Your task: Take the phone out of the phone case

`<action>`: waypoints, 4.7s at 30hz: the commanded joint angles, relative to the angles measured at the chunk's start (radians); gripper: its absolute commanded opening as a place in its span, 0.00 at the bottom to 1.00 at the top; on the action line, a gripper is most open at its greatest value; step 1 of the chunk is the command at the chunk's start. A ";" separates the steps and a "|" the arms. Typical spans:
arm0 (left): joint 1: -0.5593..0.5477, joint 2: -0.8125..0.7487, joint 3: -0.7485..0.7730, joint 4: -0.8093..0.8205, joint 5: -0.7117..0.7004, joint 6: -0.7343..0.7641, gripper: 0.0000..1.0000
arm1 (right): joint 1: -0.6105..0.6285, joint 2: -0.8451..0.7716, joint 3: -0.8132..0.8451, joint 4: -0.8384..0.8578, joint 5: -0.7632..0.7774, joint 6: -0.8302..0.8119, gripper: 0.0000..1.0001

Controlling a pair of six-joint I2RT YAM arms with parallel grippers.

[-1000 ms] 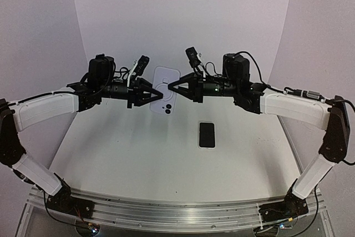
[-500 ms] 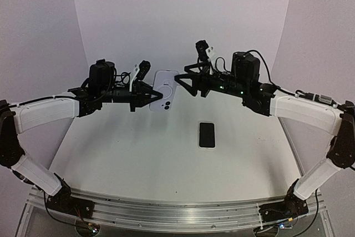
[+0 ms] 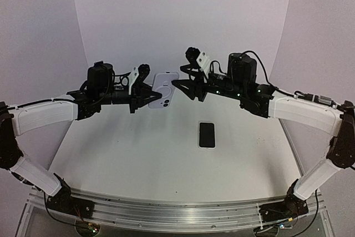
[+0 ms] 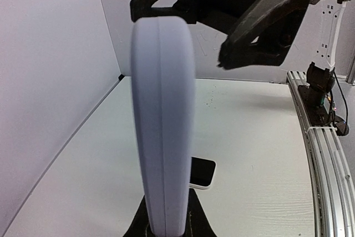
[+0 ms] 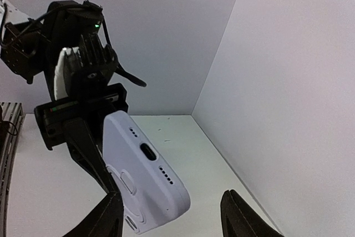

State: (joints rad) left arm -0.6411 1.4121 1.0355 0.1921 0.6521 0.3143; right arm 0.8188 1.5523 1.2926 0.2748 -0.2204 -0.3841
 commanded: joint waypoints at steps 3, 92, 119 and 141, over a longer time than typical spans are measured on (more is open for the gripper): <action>-0.006 -0.059 0.017 0.089 0.012 0.022 0.00 | 0.000 0.026 0.061 0.021 -0.013 -0.039 0.42; -0.026 0.065 -0.390 0.924 0.173 1.462 0.00 | 0.021 0.423 0.307 0.225 -0.108 1.265 0.19; -0.025 0.080 -0.421 0.686 -0.009 1.169 0.38 | 0.024 0.409 0.067 0.182 -0.002 1.327 0.00; 0.060 -0.174 -0.549 0.298 -0.336 -0.658 0.60 | 0.012 0.582 0.233 0.325 0.119 1.582 0.00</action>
State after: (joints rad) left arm -0.6216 1.2796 0.5241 0.5077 0.3360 0.3418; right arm 0.8219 2.2253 1.4207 0.4276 -0.1186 1.1607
